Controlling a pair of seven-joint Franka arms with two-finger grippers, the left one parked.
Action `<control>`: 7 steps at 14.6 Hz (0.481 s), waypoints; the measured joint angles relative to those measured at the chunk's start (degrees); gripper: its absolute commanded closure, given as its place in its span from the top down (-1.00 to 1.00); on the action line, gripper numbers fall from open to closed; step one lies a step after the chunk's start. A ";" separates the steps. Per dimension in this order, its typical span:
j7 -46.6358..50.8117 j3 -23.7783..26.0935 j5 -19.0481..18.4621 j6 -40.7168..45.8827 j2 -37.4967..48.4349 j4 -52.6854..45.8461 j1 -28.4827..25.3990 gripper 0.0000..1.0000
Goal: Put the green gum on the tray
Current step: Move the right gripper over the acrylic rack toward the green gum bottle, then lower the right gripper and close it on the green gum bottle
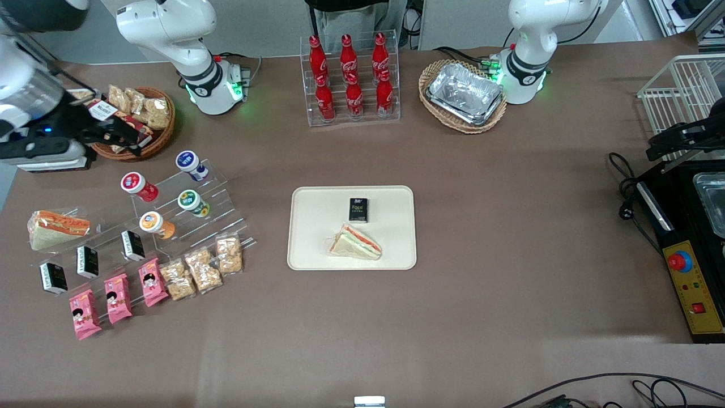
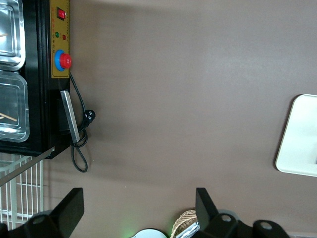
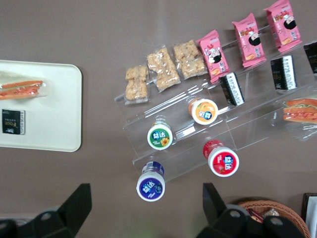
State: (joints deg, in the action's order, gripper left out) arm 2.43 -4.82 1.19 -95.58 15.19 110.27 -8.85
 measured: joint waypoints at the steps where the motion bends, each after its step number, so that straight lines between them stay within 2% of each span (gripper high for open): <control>1: 0.00 0.30 -0.18 -2.41 1.52 3.50 -0.08 1.00; 7: 0.00 0.48 -0.41 -18.55 5.24 20.93 -0.11 1.00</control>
State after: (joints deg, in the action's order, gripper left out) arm 2.43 -4.34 0.78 -114.13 20.43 131.20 -8.96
